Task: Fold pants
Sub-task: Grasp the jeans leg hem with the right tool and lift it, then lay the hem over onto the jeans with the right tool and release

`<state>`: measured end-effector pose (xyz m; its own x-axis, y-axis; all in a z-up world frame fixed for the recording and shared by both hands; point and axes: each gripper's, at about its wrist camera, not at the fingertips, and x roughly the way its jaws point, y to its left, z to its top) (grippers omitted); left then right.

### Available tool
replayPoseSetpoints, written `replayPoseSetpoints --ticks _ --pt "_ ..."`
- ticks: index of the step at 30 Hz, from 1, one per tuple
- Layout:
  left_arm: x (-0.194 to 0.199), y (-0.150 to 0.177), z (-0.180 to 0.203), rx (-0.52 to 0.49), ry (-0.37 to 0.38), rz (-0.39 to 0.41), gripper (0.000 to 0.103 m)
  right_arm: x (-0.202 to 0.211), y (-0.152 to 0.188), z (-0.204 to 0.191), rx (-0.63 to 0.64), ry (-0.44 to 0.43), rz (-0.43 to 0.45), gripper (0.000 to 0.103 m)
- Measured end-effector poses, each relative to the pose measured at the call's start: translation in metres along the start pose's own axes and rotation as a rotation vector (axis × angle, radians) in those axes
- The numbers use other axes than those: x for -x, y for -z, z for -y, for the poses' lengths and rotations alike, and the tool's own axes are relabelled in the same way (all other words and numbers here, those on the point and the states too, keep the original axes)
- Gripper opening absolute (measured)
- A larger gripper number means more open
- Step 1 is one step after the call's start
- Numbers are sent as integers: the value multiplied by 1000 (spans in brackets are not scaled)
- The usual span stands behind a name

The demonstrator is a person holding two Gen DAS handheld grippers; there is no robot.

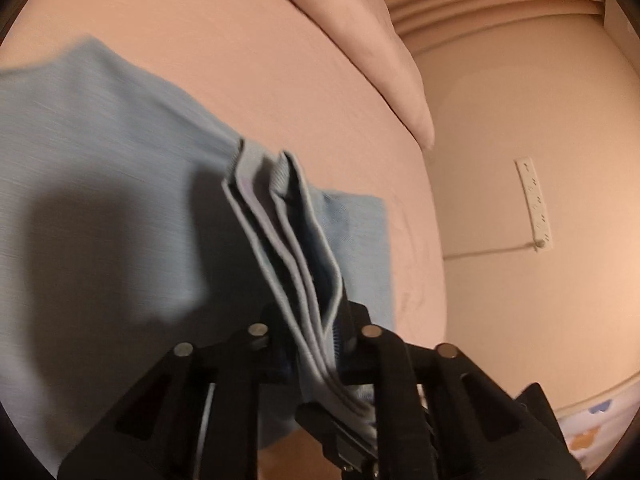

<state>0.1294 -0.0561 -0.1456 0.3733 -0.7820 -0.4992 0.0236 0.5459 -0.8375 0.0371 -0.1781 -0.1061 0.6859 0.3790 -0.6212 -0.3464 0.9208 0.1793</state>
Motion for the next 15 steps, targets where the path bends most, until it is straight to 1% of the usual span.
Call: replayPoseSetpoints --ticks 2,7,9,10,12,13,14,15 --pt "19 0 -9 10 -23 33 11 -4 -1 -13 29 -26 -3 19" --pt "45 -5 -36 41 -96 79 11 -26 1 -51 98 -84 -51 19" --pt "53 -5 -46 51 -113 85 12 -33 3 -60 118 -72 -73 20" --pt "53 -6 -48 51 -131 82 12 -37 4 -63 128 -70 -85 22" --pt "54 -6 -52 38 -199 79 18 -46 8 -63 134 -70 -134 23" --pt "53 -5 -53 35 -225 74 24 -49 10 -61 129 -80 -159 29" --pt "55 -5 -55 31 -245 76 27 -50 12 -58 121 -99 -170 33" --pt "56 -4 -55 25 -254 82 28 -47 12 -53 106 -129 -175 41"
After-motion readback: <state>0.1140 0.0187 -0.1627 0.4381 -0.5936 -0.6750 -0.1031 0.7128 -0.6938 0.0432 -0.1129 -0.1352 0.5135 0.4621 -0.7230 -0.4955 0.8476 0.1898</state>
